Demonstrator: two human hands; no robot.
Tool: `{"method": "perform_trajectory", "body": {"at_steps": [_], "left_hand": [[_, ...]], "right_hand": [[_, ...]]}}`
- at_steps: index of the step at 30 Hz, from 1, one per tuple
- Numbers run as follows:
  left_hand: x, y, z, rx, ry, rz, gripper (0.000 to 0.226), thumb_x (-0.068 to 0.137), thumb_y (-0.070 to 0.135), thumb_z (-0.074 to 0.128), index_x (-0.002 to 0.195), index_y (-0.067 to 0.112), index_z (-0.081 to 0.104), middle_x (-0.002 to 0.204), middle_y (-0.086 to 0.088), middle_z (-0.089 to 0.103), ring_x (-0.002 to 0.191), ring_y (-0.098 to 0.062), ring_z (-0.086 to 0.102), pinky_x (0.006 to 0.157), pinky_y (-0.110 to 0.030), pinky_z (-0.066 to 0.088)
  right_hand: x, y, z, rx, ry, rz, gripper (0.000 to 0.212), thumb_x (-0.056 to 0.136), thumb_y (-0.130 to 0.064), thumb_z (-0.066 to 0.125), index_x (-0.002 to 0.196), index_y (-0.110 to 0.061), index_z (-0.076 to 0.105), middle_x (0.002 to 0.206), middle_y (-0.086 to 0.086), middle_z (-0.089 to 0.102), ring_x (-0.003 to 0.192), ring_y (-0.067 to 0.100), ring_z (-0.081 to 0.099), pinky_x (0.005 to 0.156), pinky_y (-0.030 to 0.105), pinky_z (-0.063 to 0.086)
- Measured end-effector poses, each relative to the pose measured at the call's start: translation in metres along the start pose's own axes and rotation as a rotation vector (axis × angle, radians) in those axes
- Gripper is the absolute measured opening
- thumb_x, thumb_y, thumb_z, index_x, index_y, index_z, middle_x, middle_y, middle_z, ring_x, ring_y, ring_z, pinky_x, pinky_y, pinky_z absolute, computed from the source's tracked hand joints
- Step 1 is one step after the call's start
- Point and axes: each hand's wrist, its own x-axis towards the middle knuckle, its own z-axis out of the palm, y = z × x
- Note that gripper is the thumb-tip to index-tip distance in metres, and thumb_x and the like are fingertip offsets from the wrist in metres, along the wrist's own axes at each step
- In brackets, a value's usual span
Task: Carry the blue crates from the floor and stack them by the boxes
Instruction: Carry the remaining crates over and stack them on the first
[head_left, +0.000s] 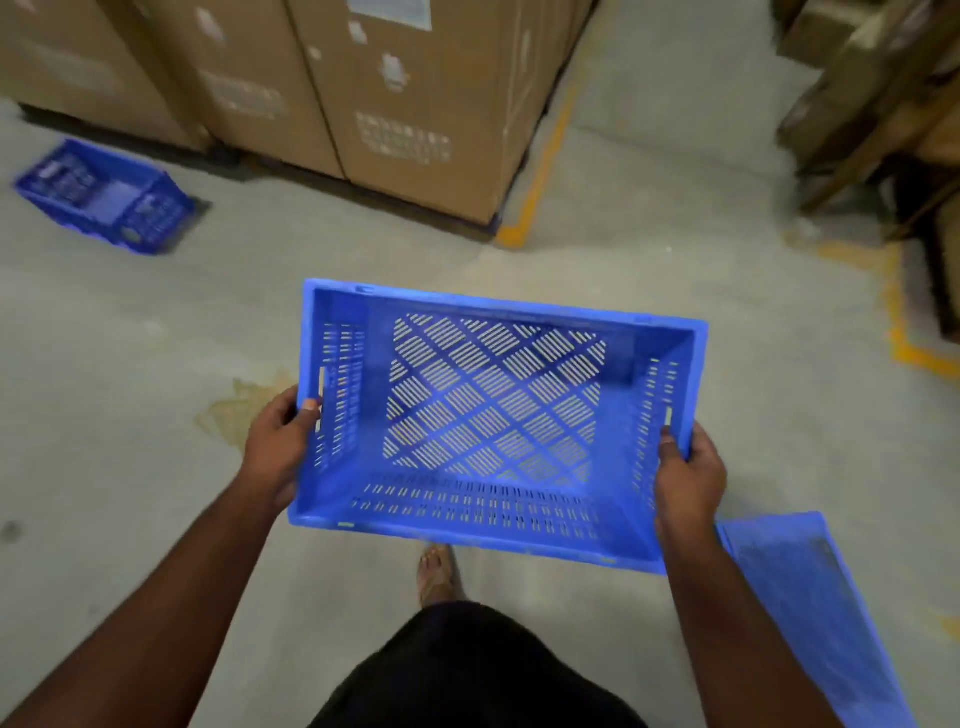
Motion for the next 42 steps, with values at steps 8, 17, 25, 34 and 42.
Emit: {"method": "perform_trajectory", "body": {"at_steps": [8,17,25,34,42], "left_hand": [[-0.099,-0.044,-0.145,-0.17,0.303,-0.014,0.018,0.101,0.015,0.053,0.108,0.019,0.069,0.1,-0.008,0.07,0.085,-0.024,0.065,0.088,-0.053,0.054],[-0.154,-0.073,-0.29,-0.423,0.674,-0.07,0.016,0.101,0.013,0.05,0.109,0.016,0.063,0.085,-0.002,0.064,0.073,-0.022,0.06,0.085,-0.051,0.053],[-0.136,-0.108,-0.467,-0.535,0.748,-0.108,0.022,0.098,0.013,0.055,0.089,0.023,0.072,0.081,0.003,0.07,0.081,-0.024,0.062,0.087,-0.06,0.053],[-0.092,-0.077,-0.632,-0.613,0.826,-0.067,0.017,0.101,0.009,0.048,0.107,0.014,0.063,0.061,0.016,0.069,0.053,-0.002,0.064,0.054,-0.025,0.055],[0.026,-0.046,-0.756,-0.609,0.874,-0.059,0.015,0.101,0.007,0.047,0.102,0.014,0.061,0.063,0.014,0.066,0.049,0.003,0.06,0.049,-0.017,0.051]], "right_hand": [[-0.08,-0.068,0.076,0.113,-0.336,-0.078,0.023,0.095,-0.01,0.063,0.096,-0.031,0.07,0.077,-0.021,0.069,0.073,-0.002,0.056,0.07,0.015,0.05],[-0.21,-0.109,0.177,0.148,-0.604,-0.04,0.024,0.092,0.002,0.06,0.104,-0.017,0.069,0.078,-0.013,0.069,0.071,0.004,0.06,0.068,0.02,0.053],[-0.349,-0.128,0.312,0.117,-0.686,-0.037,0.022,0.091,-0.003,0.063,0.106,-0.016,0.072,0.092,0.001,0.07,0.082,0.016,0.061,0.08,0.037,0.052],[-0.478,-0.175,0.443,0.176,-0.674,0.023,0.019,0.09,-0.006,0.065,0.101,-0.019,0.074,0.096,0.004,0.071,0.087,0.02,0.063,0.088,0.044,0.055],[-0.534,-0.2,0.612,0.199,-0.615,0.06,0.026,0.085,-0.007,0.067,0.111,-0.01,0.072,0.099,0.009,0.072,0.085,0.021,0.064,0.089,0.051,0.056]]}}
